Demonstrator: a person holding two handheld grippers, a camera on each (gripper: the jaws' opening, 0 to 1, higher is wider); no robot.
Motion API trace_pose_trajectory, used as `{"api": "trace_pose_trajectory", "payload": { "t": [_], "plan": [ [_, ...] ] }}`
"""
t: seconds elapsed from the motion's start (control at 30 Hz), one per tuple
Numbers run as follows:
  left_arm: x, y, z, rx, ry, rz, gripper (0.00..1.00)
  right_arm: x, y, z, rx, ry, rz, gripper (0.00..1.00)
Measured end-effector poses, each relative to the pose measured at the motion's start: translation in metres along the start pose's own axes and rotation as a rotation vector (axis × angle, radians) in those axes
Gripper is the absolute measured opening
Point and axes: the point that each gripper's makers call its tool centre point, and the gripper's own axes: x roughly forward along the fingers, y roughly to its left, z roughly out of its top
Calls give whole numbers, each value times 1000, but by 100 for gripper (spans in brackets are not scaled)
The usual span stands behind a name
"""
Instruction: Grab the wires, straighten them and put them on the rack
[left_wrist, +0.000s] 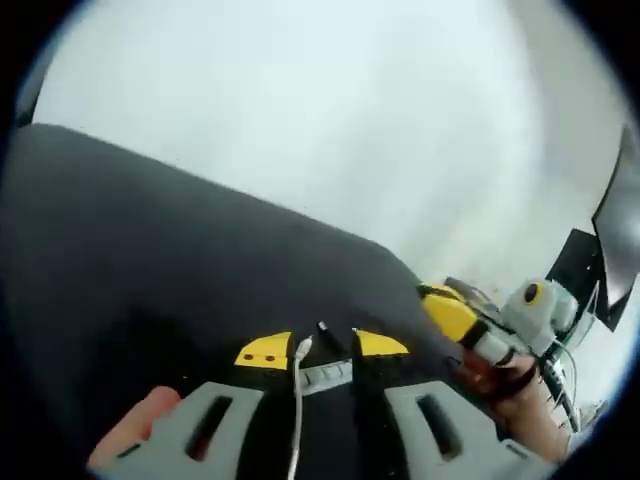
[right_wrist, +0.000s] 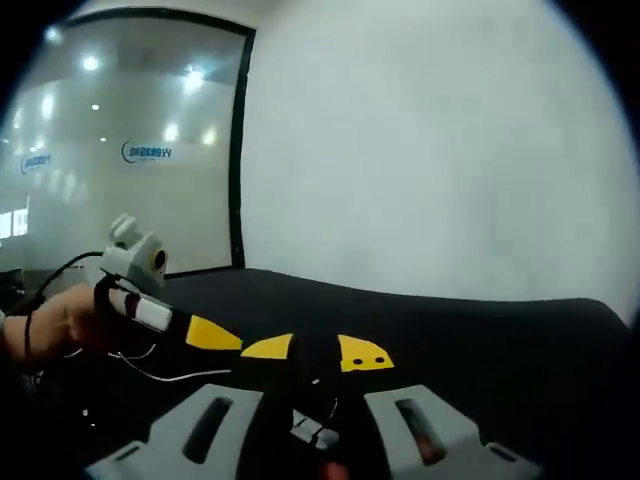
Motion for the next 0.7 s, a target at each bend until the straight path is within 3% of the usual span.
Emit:
{"api": "trace_pose_trajectory", "payload": {
  "t": [0.07,0.1,0.13,0.23,0.3,0.33,0.4,0.43,0.5,0.53,0.7],
  "plan": [
    [-11,15,-5,92,4,82,6,1,6,0,-11,7,13,1],
    [-13,20,-12,115,17,108,6,2,11,0,-15,15,28,0],
    [-14,19,-25,108,63,90,7,4,20,-1,-6,23,59,0],
    [-12,12,-31,59,37,38,9,10,45,-19,119,131,148,0],
    [-7,14,-40,93,79,43,9,19,50,-32,164,227,143,0],
    [-6,13,-44,103,101,41,9,22,51,-34,169,239,138,0],
    [-5,12,-43,112,98,40,9,31,56,-40,215,318,144,0],
    [-5,12,-42,112,97,34,8,35,56,-45,214,368,133,0],
    [-4,9,-43,117,108,18,7,47,54,-46,181,389,118,0],
    [-4,8,-43,127,109,17,7,47,55,-58,158,445,107,0],
    [2,5,-49,162,138,14,7,57,55,-69,175,431,109,0]
  ]
}}
